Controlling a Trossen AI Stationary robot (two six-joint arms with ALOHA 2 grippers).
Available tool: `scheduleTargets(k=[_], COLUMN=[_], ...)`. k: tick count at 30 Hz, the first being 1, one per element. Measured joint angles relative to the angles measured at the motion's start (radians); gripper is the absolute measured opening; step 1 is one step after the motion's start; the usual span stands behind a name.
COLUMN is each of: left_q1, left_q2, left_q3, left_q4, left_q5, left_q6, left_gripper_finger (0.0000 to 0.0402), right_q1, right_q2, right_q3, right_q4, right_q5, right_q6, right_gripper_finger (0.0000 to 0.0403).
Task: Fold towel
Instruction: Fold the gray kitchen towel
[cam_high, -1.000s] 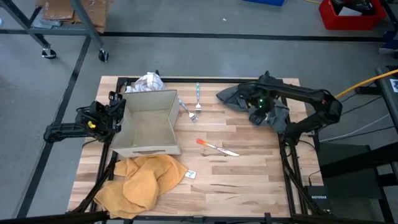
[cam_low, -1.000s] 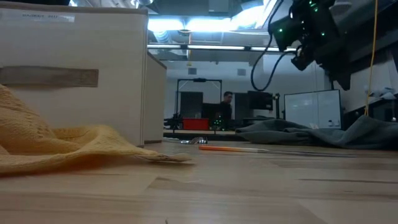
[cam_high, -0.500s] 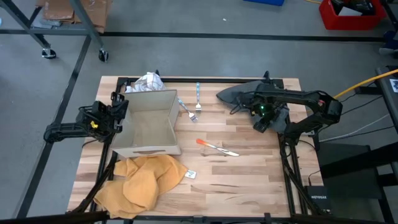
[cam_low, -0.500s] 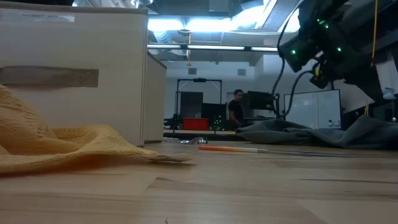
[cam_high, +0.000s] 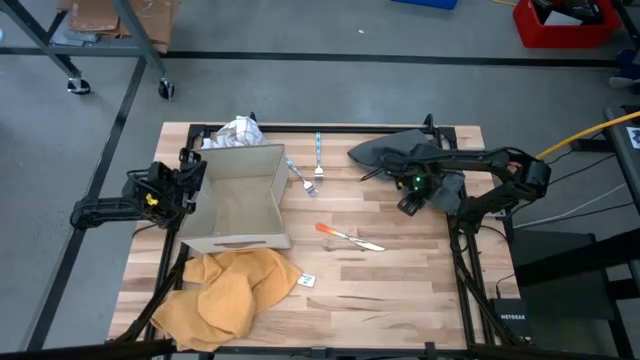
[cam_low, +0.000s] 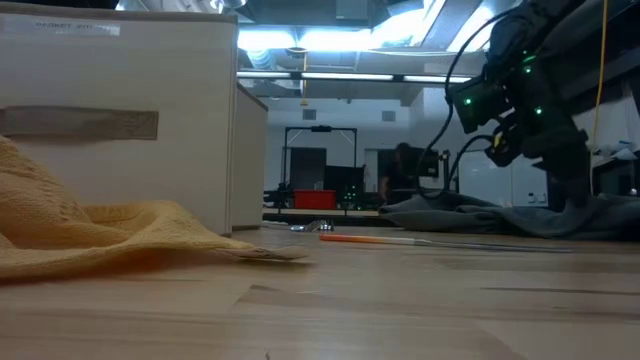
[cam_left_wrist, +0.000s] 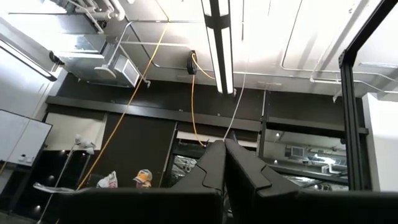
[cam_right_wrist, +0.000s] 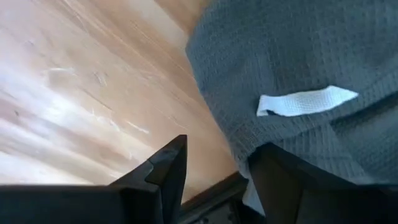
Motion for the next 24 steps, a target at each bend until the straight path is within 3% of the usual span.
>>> scheduleTargets(k=[5,11,16,24], left_q1=[0.000,0.000,0.000,0.000], left_q2=[0.000,0.000,0.000,0.000], left_q3=[0.000,0.000,0.000,0.000], left_q4=[0.000,0.000,0.000,0.000], left_q5=[0.000,0.000,0.000,0.000], left_q6=[-0.002,-0.002,-0.002,-0.002], left_gripper_finger=[0.0000,0.0000,0.0000,0.0000], right_q1=[0.000,0.000,0.000,0.000], right_q2=[0.000,0.000,0.000,0.000], right_q3=[-0.016,-0.020,-0.020,0.055], right_q4=[0.025,0.037,0.088,0.189], right_q5=[0.001,0.002,-0.022,-0.175], right_q6=[0.000,-0.007,-0.008,-0.011], right_gripper_finger=[0.0136,0.0016,0.0013,0.0005])
